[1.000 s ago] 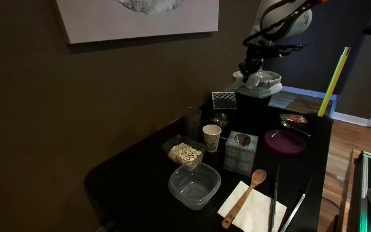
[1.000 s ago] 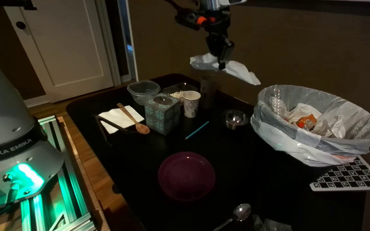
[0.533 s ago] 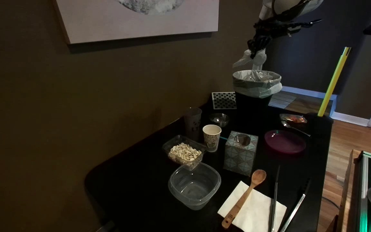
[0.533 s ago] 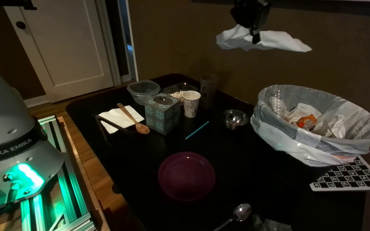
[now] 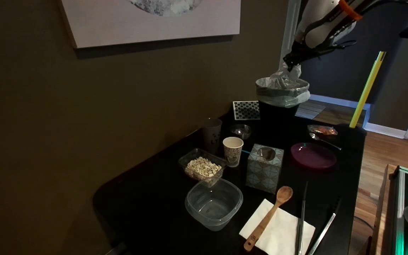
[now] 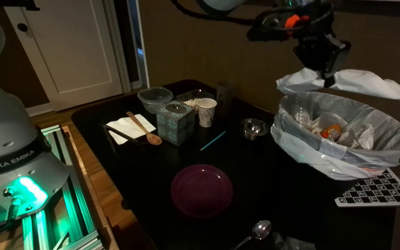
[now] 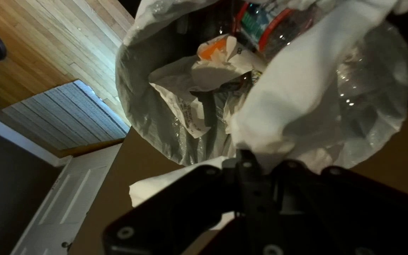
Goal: Move some white objects from the bowl to the paper towel, then wrap the and put them in the bin
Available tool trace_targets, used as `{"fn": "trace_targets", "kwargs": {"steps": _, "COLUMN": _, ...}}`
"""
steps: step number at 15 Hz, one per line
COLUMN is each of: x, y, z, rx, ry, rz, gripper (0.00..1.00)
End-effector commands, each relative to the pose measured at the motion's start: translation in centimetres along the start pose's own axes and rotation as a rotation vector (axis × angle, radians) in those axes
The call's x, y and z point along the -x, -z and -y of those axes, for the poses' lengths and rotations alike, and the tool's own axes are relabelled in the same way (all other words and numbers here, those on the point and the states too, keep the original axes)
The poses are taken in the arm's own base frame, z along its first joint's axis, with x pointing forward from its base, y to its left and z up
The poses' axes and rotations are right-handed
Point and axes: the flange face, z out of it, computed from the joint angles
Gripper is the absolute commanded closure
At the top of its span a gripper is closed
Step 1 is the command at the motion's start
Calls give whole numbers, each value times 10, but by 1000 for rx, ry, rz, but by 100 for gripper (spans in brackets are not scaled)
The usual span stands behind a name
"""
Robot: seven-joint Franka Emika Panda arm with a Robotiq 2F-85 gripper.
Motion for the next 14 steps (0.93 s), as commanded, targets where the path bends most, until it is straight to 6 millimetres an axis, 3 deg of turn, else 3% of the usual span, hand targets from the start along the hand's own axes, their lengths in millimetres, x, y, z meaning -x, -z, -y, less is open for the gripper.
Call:
{"fn": "trace_targets", "kwargs": {"steps": 1, "x": -11, "y": -45, "z": -3, "rx": 20, "ry": -72, "rz": -67, "gripper": 98}}
{"fn": "trace_targets", "kwargs": {"steps": 4, "x": -21, "y": -69, "z": 5, "rx": 22, "ry": -111, "rz": -99, "gripper": 98}}
{"fn": "trace_targets", "kwargs": {"steps": 5, "x": -22, "y": -77, "z": 8, "rx": 23, "ry": -116, "rz": -103, "gripper": 91}}
{"fn": "trace_targets", "kwargs": {"steps": 6, "x": -25, "y": -83, "z": 12, "rx": 32, "ry": -133, "rz": -98, "gripper": 65}}
{"fn": "trace_targets", "kwargs": {"steps": 7, "x": -27, "y": -87, "z": 17, "rx": 26, "ry": -135, "rz": -94, "gripper": 65}}
{"fn": "trace_targets", "kwargs": {"steps": 14, "x": -45, "y": -81, "z": 32, "rx": 53, "ry": -169, "rz": -120, "gripper": 13}}
